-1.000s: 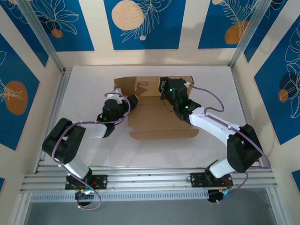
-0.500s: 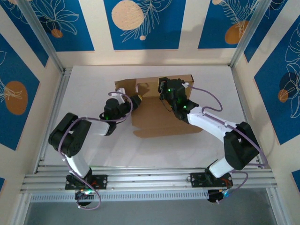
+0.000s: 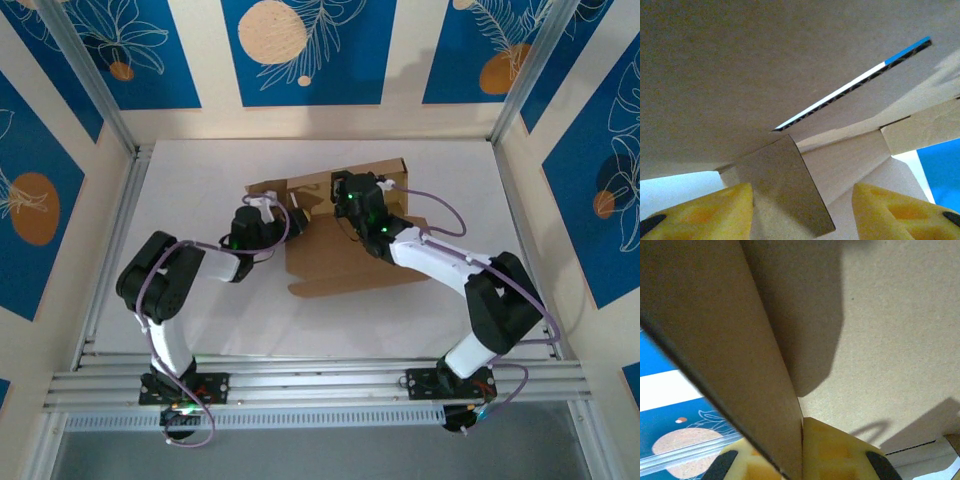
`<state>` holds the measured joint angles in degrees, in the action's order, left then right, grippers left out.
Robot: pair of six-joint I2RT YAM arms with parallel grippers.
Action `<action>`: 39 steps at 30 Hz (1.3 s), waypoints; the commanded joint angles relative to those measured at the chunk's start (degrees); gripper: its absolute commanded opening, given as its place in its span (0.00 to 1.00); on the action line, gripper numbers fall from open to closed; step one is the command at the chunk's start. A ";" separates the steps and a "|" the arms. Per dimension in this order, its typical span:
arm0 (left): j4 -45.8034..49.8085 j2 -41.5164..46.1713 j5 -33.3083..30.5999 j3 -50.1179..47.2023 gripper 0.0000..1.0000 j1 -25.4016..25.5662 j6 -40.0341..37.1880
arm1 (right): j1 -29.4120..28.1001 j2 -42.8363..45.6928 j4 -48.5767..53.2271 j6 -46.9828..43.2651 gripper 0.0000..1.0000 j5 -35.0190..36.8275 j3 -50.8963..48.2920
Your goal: Fold the paper box
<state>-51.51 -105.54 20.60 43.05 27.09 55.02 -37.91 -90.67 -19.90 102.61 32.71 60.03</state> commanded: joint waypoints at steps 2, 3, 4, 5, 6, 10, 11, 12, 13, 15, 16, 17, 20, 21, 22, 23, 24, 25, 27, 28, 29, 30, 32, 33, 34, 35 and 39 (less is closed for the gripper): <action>-1.25 0.15 7.59 4.48 0.53 0.92 -2.24 | -4.62 -2.04 1.67 0.47 0.00 -9.44 -1.26; 0.21 0.44 7.53 4.50 0.53 0.94 -3.09 | -4.67 -2.01 1.39 0.42 0.00 -9.74 -2.31; 1.96 0.71 7.25 4.59 0.53 0.95 -3.99 | -4.79 -1.84 1.23 0.46 0.00 -9.85 -3.51; 3.28 0.93 7.02 4.66 0.53 0.95 -4.81 | -4.87 -1.61 1.13 0.41 0.00 -9.99 -4.54; 4.95 1.09 6.73 4.80 0.53 1.03 -5.66 | -4.89 -1.33 1.07 0.22 0.00 -9.95 -5.71; 7.94 0.37 6.72 5.19 0.53 1.61 -7.29 | -4.85 -0.38 0.22 -0.82 0.00 -10.37 -10.16; 8.33 -0.02 6.82 5.37 0.53 1.81 -7.33 | -4.80 -0.23 0.41 -1.09 0.00 -10.55 -10.83; 8.80 -0.43 6.98 5.55 0.53 1.96 -7.45 | -4.69 -0.16 0.71 -1.19 0.00 -10.89 -11.38; 9.38 -0.79 6.95 5.69 0.53 2.23 -7.73 | -4.80 -0.12 0.54 -1.32 0.00 -11.11 -12.27; 10.95 -1.32 6.87 6.09 0.53 2.68 -8.36 | -4.99 -0.12 0.49 -1.95 0.00 -11.35 -13.31; 11.68 -1.52 6.96 6.34 0.53 2.90 -8.72 | -5.06 -0.12 1.04 -2.34 0.00 -11.52 -13.59; 12.42 -1.55 6.93 6.43 0.53 3.12 -9.15 | -5.11 -0.06 1.45 -2.78 0.00 -11.61 -13.78; 16.47 -0.73 6.65 6.87 0.53 3.83 -11.62 | -5.24 0.40 2.28 -4.70 0.00 -11.29 -14.76; 17.95 -0.16 6.24 6.86 0.53 3.97 -12.79 | -5.29 0.56 2.47 -5.07 0.00 -11.11 -15.13; 19.75 0.42 5.75 7.12 0.53 4.22 -13.96 | -5.24 0.67 2.42 -5.58 0.00 -10.97 -15.51; 21.44 0.84 5.39 7.40 0.53 4.42 -15.03 | -5.29 0.75 2.30 -6.18 0.00 -10.92 -15.78; 23.72 1.39 4.91 7.96 0.52 4.54 -16.33 | -5.29 0.84 2.62 -6.96 0.00 -10.84 -15.94; 25.96 1.87 4.36 8.54 0.53 4.89 -17.72 | -5.38 0.94 3.00 -7.30 0.00 -10.76 -16.14; 29.23 2.64 2.92 9.56 0.53 5.68 -20.27 | -5.55 0.94 2.87 -7.60 0.00 -10.58 -16.56; 30.60 2.76 2.27 10.12 0.53 6.01 -21.18 | -5.59 0.81 2.85 -7.80 0.00 -10.56 -16.60; 32.23 2.76 1.84 11.01 0.53 6.44 -22.15 | -5.67 0.77 3.02 -8.12 0.00 -10.56 -16.61; 34.24 2.63 1.65 12.02 0.53 6.74 -23.08 | -5.86 0.69 3.11 -8.45 0.00 -10.56 -16.54; 37.88 2.42 0.67 13.97 0.53 7.61 -25.19 | -6.04 0.42 3.11 -8.80 0.00 -10.56 -16.61; 39.23 2.52 0.06 14.74 0.53 8.18 -26.22 | -6.12 0.32 3.14 -8.76 0.00 -10.56 -16.57; 39.96 2.51 -0.43 15.25 0.53 8.55 -26.72 | -6.16 0.24 3.11 -8.62 0.00 -10.52 -16.69; 40.45 2.44 -0.80 15.53 0.53 8.97 -27.04 | -6.21 0.27 3.03 -8.40 0.00 -10.47 -16.90; 39.62 1.24 -1.03 15.56 0.53 9.90 -26.05 | -6.12 0.32 2.98 -8.30 0.00 -10.27 -17.13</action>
<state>-9.96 -104.62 14.28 55.46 33.04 32.45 -38.68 -88.49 -26.17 98.37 36.36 45.36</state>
